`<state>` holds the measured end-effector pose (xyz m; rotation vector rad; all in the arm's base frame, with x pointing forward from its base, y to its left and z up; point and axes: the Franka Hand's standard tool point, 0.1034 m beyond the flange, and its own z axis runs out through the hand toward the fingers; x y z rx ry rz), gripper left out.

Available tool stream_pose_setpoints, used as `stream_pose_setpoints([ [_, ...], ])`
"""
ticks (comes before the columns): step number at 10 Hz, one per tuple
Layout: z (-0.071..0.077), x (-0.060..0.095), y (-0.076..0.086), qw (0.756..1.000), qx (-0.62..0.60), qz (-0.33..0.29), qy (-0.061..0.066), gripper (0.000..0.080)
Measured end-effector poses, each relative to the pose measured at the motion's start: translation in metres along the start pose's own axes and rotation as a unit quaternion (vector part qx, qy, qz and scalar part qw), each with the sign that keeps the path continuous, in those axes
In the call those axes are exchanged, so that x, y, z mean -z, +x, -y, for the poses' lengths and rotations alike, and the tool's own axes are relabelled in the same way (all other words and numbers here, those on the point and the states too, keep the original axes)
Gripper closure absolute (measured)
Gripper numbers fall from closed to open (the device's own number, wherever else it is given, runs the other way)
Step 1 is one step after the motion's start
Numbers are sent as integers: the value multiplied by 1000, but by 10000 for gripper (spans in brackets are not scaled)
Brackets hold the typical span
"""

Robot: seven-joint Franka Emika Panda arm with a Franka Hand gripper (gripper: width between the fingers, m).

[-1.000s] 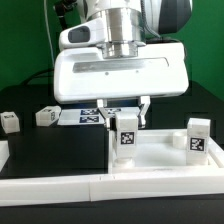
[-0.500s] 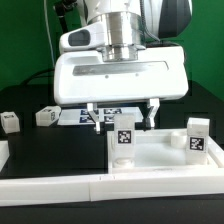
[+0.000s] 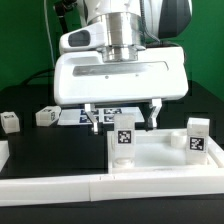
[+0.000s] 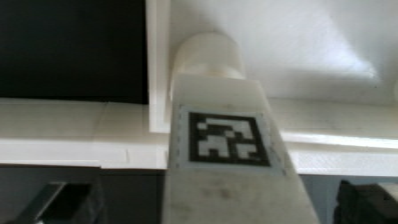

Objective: Assemble square table

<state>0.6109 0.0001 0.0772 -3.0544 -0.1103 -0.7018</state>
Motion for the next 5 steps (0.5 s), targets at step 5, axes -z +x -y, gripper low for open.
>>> stream_pose_setpoints([
  [5, 12, 7, -6, 989, -103, 106, 20, 150],
])
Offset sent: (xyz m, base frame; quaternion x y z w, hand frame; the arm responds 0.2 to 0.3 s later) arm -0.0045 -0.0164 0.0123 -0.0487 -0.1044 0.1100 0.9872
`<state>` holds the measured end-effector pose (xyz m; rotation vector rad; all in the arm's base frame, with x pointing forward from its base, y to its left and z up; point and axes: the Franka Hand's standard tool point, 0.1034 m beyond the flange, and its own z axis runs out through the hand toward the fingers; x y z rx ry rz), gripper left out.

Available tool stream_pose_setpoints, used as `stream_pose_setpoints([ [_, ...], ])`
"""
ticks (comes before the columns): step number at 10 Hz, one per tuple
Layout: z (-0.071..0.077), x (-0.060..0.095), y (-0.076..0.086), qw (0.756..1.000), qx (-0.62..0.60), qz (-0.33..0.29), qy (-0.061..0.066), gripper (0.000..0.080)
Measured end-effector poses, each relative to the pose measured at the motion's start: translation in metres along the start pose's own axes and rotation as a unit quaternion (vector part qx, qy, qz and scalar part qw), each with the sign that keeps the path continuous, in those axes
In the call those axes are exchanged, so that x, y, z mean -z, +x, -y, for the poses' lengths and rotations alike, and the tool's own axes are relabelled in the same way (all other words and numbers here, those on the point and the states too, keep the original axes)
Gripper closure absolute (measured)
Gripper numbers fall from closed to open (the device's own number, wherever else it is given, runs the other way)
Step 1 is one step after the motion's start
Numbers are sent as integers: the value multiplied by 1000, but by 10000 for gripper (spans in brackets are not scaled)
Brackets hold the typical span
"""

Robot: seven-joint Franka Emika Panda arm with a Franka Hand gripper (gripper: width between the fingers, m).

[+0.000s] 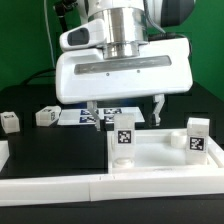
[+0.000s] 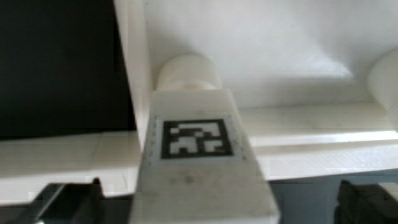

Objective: Assemble square table

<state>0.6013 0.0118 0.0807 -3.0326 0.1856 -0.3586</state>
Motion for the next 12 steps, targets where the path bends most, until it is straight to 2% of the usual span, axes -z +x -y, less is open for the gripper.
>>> stream_pose_setpoints([
  [1, 3, 1, 4, 1000, -14, 5, 2, 150],
  [2, 3, 0, -1, 1000, -13, 26, 3, 150],
  [3, 4, 0, -9, 997, -15, 81, 9, 150],
  [4, 6, 1, -4, 994, -14, 103, 13, 150],
  [5, 5, -1, 2, 997, -5, 81, 11, 150],
  [7, 5, -1, 0, 996, -9, 83, 11, 150],
  [9, 5, -2, 0, 996, -13, 83, 11, 416],
  [10, 0, -2, 1, 996, -31, 83, 7, 496],
  [12, 1, -2, 0, 991, -108, 83, 2, 503],
])
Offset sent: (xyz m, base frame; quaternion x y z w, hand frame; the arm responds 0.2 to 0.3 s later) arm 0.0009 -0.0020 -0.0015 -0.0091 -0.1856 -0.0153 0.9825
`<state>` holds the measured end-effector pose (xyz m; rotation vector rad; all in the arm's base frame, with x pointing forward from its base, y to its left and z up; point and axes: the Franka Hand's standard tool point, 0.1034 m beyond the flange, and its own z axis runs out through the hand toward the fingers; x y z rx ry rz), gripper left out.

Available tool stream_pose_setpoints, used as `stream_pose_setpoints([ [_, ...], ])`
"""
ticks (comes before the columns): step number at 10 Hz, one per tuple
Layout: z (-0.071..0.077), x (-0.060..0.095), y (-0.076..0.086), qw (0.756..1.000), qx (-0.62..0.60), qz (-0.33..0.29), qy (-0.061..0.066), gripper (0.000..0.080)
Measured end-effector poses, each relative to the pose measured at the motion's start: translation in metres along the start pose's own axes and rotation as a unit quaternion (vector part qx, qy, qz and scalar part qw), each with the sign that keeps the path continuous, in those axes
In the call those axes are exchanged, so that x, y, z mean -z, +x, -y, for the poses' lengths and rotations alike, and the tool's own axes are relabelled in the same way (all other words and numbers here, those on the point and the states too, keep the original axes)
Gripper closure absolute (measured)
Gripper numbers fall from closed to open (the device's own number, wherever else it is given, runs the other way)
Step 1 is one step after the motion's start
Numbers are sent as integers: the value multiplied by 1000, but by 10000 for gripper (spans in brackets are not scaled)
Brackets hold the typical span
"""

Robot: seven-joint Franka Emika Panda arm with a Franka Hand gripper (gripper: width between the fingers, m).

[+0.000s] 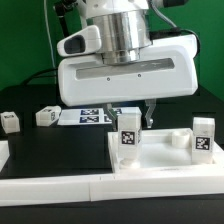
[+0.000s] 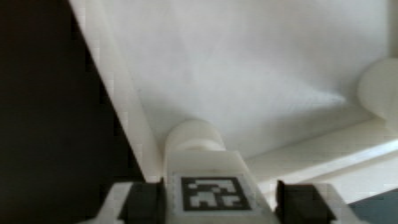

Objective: Assemble square table

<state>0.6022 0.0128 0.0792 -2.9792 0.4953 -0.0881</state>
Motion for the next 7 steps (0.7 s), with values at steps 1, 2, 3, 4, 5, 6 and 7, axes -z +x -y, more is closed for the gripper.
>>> stream_pose_setpoints([
  [1, 0, 0, 0, 1000, -26, 0, 0, 504],
  [2, 1, 0, 0, 999, -45, 0, 0, 504],
  [3, 2, 0, -1, 996, -89, 1, 4, 504],
  [4, 3, -2, -1, 990, -139, 5, 4, 505],
  [5, 7, -5, 1, 980, -200, 14, 2, 505],
  [6, 12, -5, 1, 953, -301, 27, 2, 505],
  [7, 15, -6, 5, 925, -379, 34, 13, 505],
])
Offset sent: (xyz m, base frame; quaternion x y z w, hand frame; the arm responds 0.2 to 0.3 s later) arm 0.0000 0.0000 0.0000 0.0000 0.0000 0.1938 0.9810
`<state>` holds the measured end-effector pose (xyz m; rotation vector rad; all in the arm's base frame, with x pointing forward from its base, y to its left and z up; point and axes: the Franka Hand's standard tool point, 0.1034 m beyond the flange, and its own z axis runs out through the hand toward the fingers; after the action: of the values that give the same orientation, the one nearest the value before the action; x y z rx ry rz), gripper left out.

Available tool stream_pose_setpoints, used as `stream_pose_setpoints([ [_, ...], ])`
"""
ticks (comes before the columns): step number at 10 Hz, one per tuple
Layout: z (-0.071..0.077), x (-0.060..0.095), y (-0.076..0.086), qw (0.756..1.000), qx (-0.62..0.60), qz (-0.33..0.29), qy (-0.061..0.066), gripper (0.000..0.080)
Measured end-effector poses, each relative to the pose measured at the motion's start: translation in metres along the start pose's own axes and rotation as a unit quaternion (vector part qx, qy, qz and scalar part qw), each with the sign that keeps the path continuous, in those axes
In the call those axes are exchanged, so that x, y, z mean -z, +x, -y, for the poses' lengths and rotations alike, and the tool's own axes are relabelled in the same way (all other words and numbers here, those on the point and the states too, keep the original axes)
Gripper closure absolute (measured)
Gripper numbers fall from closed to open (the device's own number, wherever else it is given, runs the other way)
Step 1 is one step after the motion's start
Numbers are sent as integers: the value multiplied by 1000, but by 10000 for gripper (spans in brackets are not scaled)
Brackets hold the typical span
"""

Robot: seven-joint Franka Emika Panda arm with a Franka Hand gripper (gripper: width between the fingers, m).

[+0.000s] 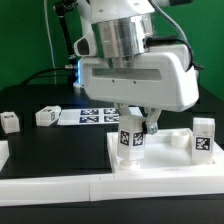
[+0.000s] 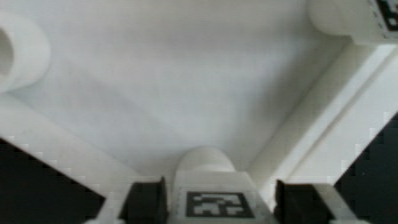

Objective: Assemble square table

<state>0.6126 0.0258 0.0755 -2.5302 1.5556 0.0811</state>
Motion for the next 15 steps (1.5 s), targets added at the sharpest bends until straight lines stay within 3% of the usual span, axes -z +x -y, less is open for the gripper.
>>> stream_pose_setpoints([
  [2, 3, 0, 2, 998, -65, 14, 9, 505],
  [4, 3, 0, 1, 998, -62, 14, 9, 505],
  [5, 3, 0, 1, 999, -45, 14, 9, 327],
  [6, 2, 0, 3, 1000, -17, 12, 7, 327],
  [7, -3, 0, 9, 996, 89, 4, 4, 191],
  [9, -4, 4, 19, 974, 225, -16, 3, 163],
  [12, -4, 2, 19, 942, 334, -18, -1, 151],
  [14, 3, 10, 27, 875, 482, -46, -15, 151],
  [15, 5, 13, 30, 869, 492, -54, -12, 151],
])
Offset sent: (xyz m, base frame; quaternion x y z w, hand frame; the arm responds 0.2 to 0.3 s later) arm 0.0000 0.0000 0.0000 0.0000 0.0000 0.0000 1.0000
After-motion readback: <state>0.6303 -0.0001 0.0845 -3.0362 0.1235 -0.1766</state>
